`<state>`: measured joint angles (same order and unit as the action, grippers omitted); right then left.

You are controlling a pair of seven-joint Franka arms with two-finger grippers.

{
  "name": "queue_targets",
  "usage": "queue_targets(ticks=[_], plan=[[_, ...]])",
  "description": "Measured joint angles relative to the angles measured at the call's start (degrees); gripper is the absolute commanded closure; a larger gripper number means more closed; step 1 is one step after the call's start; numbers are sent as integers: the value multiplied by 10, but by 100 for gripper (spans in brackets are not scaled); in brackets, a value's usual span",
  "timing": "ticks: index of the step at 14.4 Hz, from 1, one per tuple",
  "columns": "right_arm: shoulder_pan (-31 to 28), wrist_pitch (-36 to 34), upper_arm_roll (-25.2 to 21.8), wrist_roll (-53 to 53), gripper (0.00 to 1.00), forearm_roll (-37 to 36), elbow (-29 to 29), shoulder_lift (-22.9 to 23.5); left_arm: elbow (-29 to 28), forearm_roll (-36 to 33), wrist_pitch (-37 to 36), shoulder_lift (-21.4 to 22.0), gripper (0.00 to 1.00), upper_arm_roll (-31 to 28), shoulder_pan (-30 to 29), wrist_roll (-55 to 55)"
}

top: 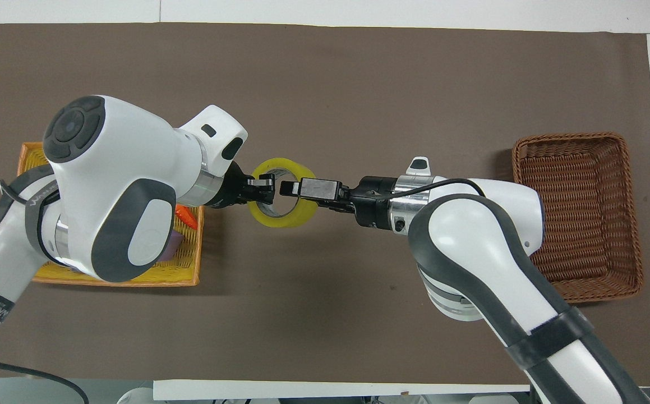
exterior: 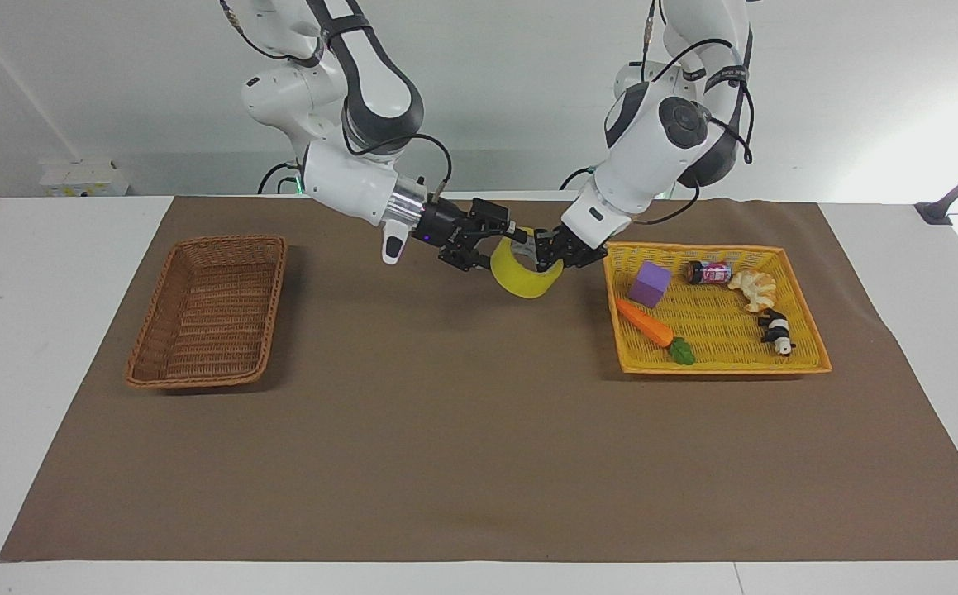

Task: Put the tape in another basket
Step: 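Grasp the tape rim with the right gripper while the left gripper holds it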

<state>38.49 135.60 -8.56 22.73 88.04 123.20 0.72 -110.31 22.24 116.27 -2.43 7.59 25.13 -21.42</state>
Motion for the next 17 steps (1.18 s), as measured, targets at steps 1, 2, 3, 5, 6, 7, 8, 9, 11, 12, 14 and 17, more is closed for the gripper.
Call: queue_targets(ticks=[1, 2, 3, 5, 6, 7, 8, 9, 11, 12, 14, 17], plan=[[0, 0, -2, 0, 13, 0, 1, 0, 0, 0, 0, 0, 100, 0, 0, 0], [-1, -1, -3, 0, 15, 0, 1, 0, 0, 0, 0, 0, 100, 0, 0, 0], [-3, -2, -4, 0, 18, 0, 1, 0, 0, 0, 0, 0, 100, -1, 0, 0], [-7, -5, -5, 1, 30, 0, 1, 0, 0, 0, 0, 0, 100, -1, 0, 0], [-8, -5, -5, 2, 39, 0, 1, 0, 0, 0, 0, 0, 100, -1, 0, 0], [-8, -5, -6, 2, 50, 0, 3, 0, 0, 0, 0, 0, 100, -2, 0, 0], [-8, -6, -6, 3, 62, 0, 3, 0, 0, 0, 0, 0, 100, -2, 0, 0], [-8, -5, -6, 4, 79, 0, 4, 0, 1, 0, 0, 1, 100, -3, 0, 0], [-8, -6, -7, 11, 99, 0, 6, 0, 1, 0, -1, 1, 100, -3, 0, 1], [-8, -6, -7, 13, 100, 0, 6, 0, 1, 0, -1, 1, 100, -3, 0, 1], [-8, -6, -7, 18, 100, 0, 6, 0, 1, 0, -1, 1, 100, -3, 0, 1], [-9, -6, -7, 18, 100, 0, 6, 0, 1, 0, -1, 1, 8, -3, 0, -1]])
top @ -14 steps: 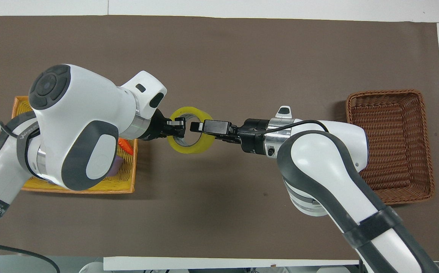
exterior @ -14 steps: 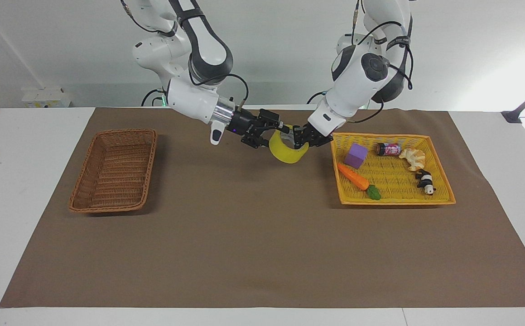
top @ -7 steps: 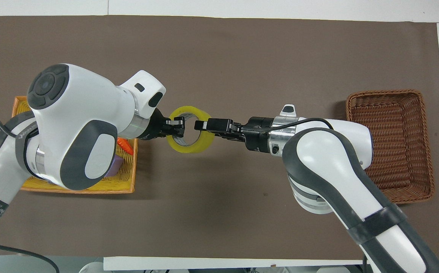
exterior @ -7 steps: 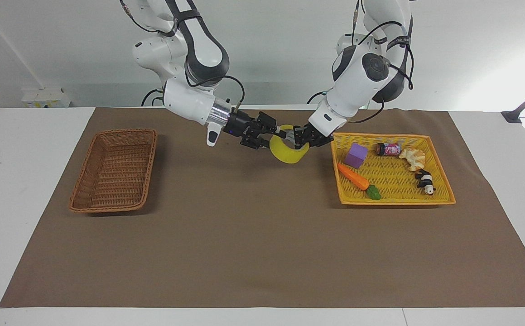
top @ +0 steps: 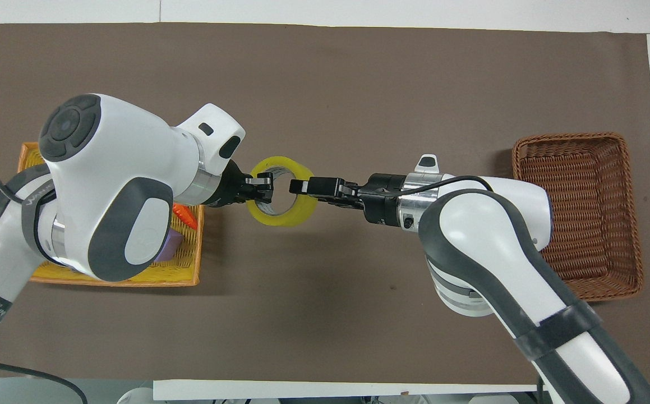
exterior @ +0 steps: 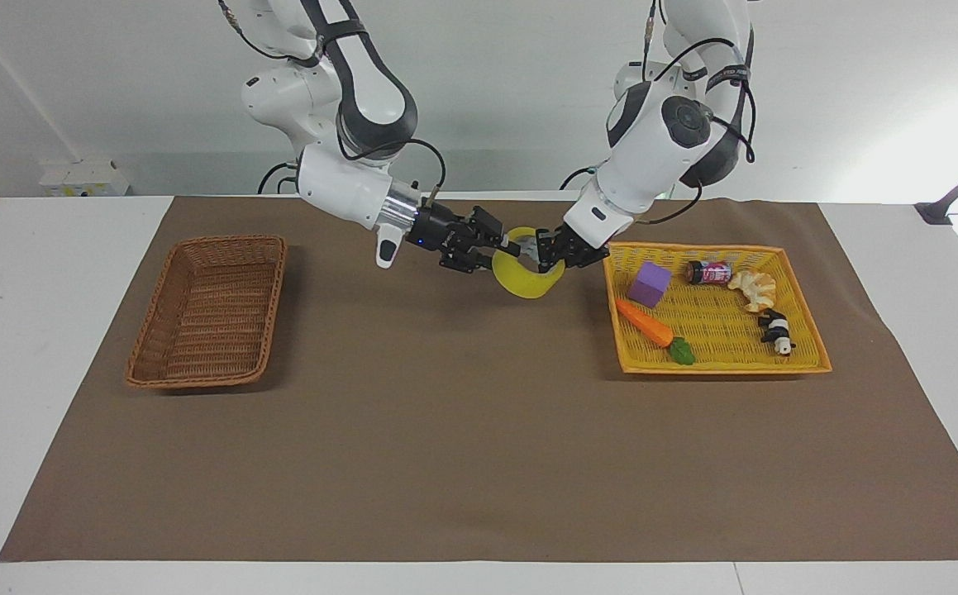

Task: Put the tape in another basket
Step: 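Grasp the tape rim with the right gripper while the left gripper holds it, then carry the tape with the right gripper while the left gripper withdraws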

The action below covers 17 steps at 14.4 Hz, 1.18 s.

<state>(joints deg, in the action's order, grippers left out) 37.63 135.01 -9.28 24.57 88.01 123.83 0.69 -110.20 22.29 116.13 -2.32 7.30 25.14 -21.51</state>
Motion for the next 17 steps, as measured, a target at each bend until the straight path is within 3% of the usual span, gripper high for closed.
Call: queue_targets(ticks=[1, 5, 7, 11, 17], plan=[[-1, 0, 0, 1, 100, 0, 0, 0, 0, 0, 0, 0, 1, 0, 0, -5], [-18, -1, 0, 5, 100, -4, 0, -2, 14, -3, -32, 4, 1, -5, -2, -31], [-51, -44, 2, 6, 100, -41, -1, -5, 34, -12, -62, 10, 1, -10, -18, -35], [-222, -209, -4, 17, 100, -196, -6, -11, 62, -69, -177, 37, 0, -17, -123, 29], [-495, -425, -9, 107, 100, -344, -35, 4, 64, -162, -225, 47, 0, -22, -264, 210]])
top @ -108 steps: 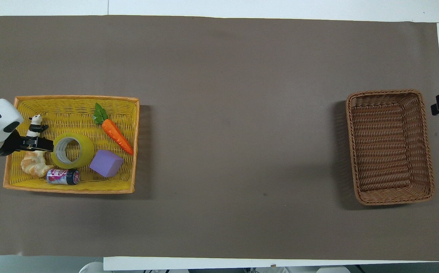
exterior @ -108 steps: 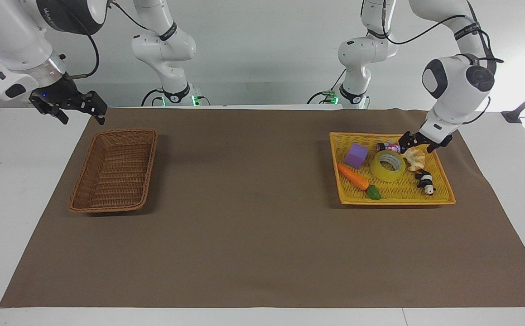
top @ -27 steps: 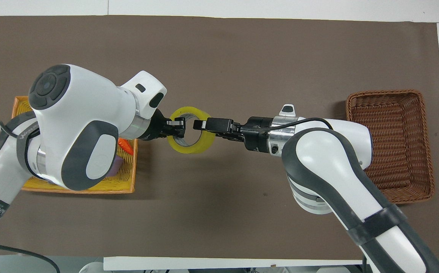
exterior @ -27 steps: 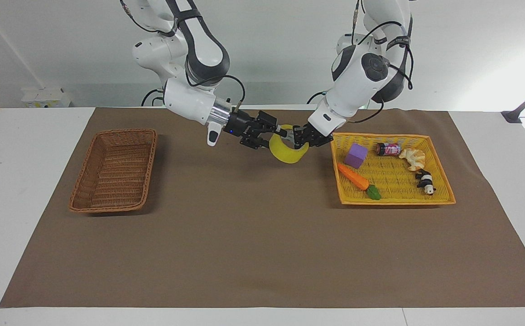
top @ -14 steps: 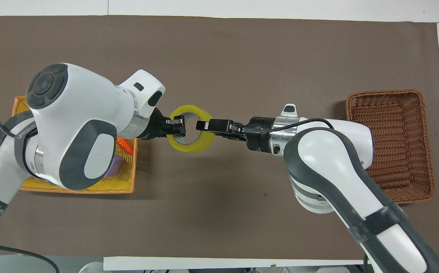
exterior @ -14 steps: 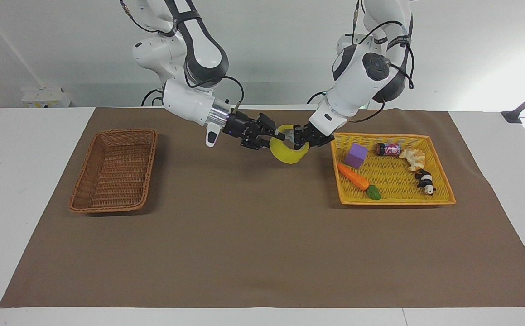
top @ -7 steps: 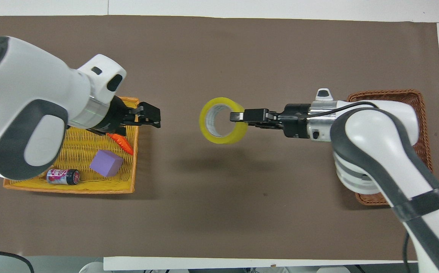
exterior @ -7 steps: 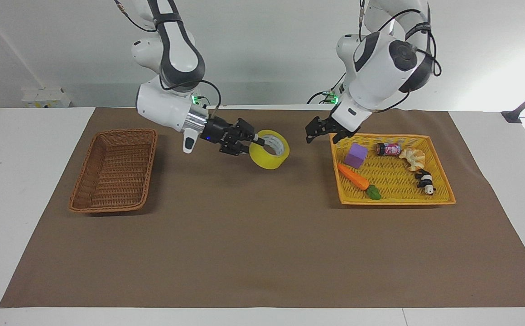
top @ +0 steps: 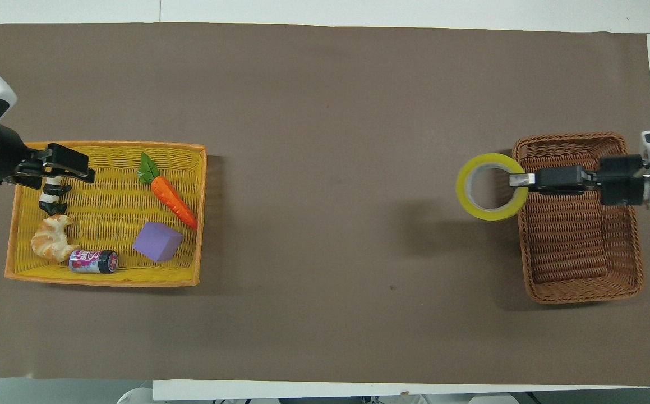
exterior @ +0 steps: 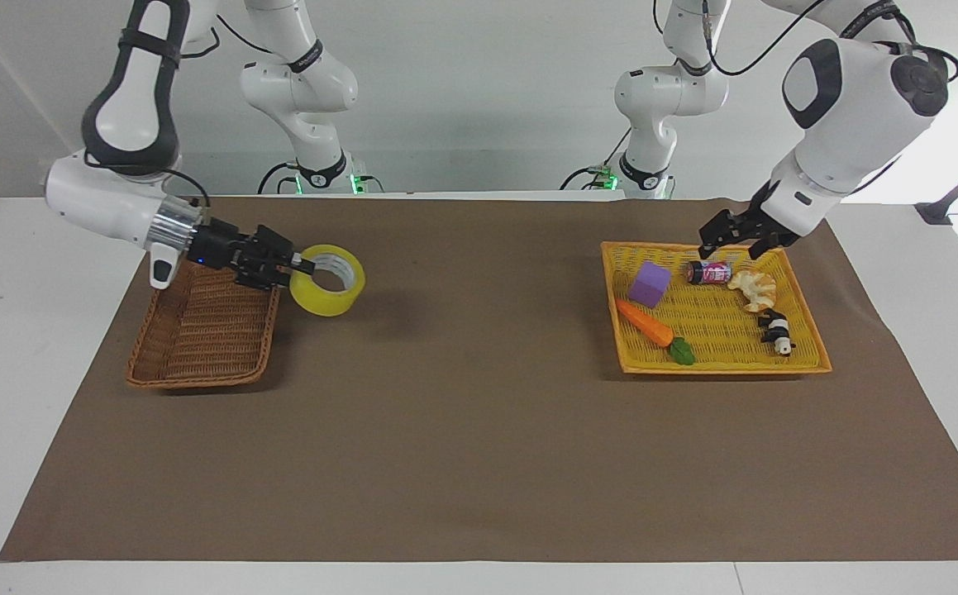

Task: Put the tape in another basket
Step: 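Carry the tape with the right gripper while the left gripper withdraws, then lower the tape into the wicker basket with the right gripper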

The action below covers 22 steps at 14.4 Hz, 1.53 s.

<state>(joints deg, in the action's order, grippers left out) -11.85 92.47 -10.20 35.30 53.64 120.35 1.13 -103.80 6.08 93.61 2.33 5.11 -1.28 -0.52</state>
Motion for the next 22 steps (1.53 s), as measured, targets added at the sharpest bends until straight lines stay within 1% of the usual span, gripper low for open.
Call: queue_targets(ticks=[1, 3, 6, 8, 10, 13, 15, 16, 17, 18, 19, 20, 22], plan=[[-37, -24, 0, 22, 100, -24, -17, 13, 0, -13, -7, 0, 0, 0, -13, 15], [-87, -48, -1, 61, 100, -59, -42, 39, 0, -41, -12, 1, 0, 0, -21, 37], [-128, -58, 0, 155, 100, -95, -52, 84, 8, -53, -13, 8, 0, 3, -21, 44], [-143, -58, 0, 204, 100, -116, -58, 117, 11, -54, -15, 18, 0, 5, -20, 45], [-149, -58, 0, 223, 100, -131, -64, 135, 11, -54, -16, 26, 0, 7, -20, 46], [-150, -55, 0, 236, 100, -146, -67, 137, 11, -54, -16, 29, 0, 6, -20, 46], [-154, -38, 0, 264, 100, -148, -64, 142, 11, -54, -16, 29, 0, 6, -20, 46], [-156, -30, 0, 277, 99, -148, -62, 146, 11, -54, -16, 29, 0, 6, -20, 46], [-157, -24, 0, 288, 95, -149, -60, 153, 11, -54, -16, 29, 0, 6, -20, 46], [-157, -23, 0, 295, 63, -148, -60, 159, 11, -54, -16, 29, 0, 6, -20, 46], [-157, -23, 0, 297, 2, -148, -61, 160, 11, -54, -16, 29, 0, 6, -20, 46], [-157, -23, 1, 298, 0, -149, -63, 160, 11, -54, -16, 29, 0, 6, -20, 46], [-156, -13, 2, 304, 0, -155, -65, 160, 11, -54, -16, 29, 0, 6, -20, 46]])
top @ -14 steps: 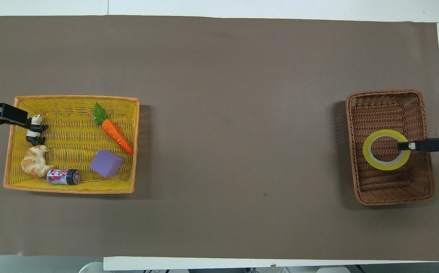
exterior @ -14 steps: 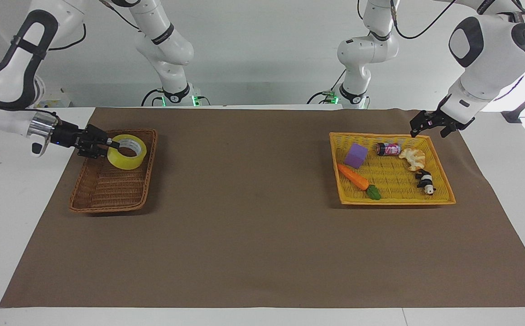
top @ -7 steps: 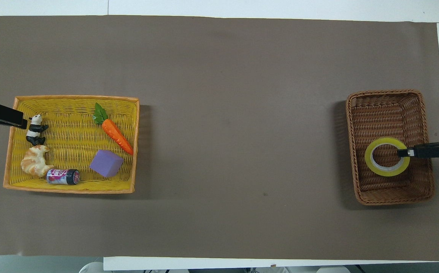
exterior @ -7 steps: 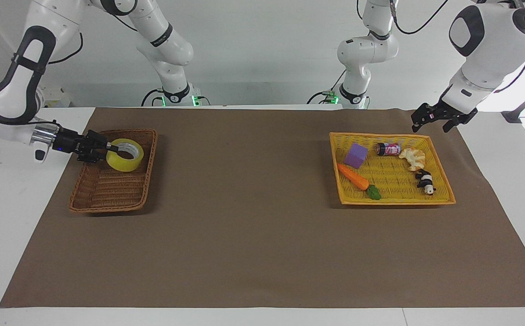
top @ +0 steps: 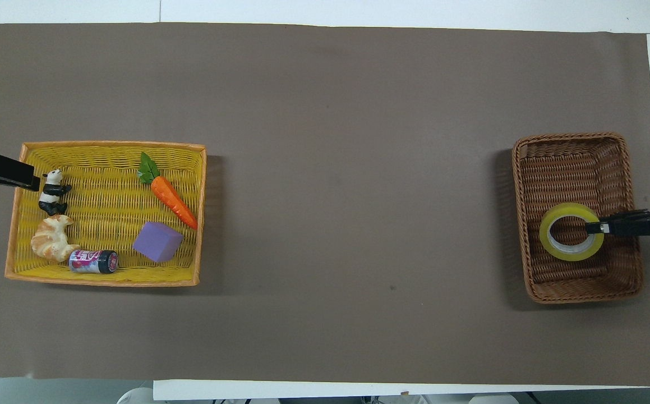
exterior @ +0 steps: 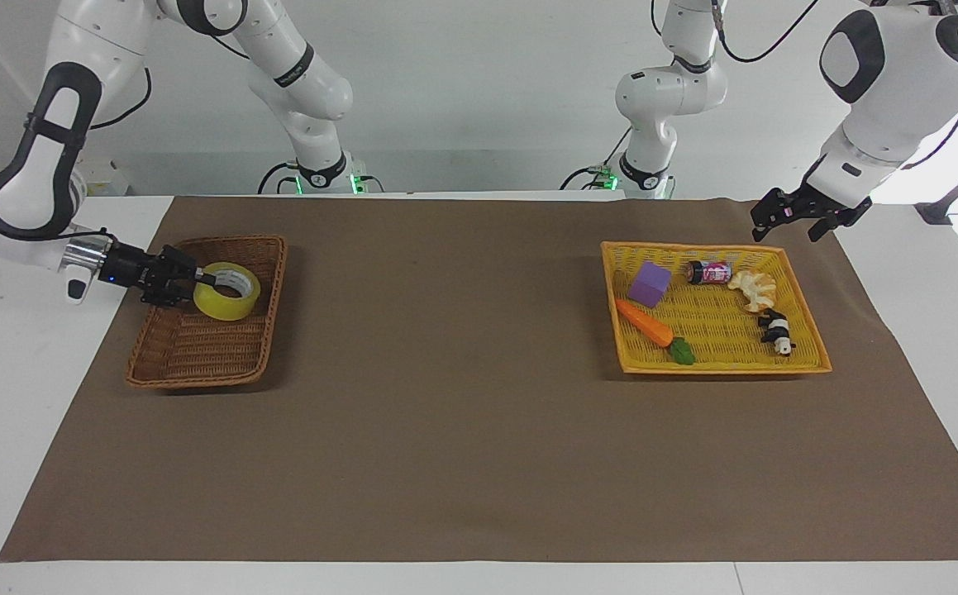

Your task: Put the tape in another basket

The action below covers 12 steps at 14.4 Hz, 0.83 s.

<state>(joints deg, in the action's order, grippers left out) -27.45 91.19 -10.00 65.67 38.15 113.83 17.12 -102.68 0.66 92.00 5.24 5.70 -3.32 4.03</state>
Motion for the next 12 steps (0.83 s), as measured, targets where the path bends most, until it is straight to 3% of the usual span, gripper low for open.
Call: queue_targets(ticks=[6, 12], plan=[[27, 28, 10, 6, 0, -76, -54, -15, 0, 0, 0, 0, 0, 0, 0, 0], [146, 47, 12, -214, 0, -210, -85, -133, 0, 0, 0, 0, 0, 0, 0, 0]])
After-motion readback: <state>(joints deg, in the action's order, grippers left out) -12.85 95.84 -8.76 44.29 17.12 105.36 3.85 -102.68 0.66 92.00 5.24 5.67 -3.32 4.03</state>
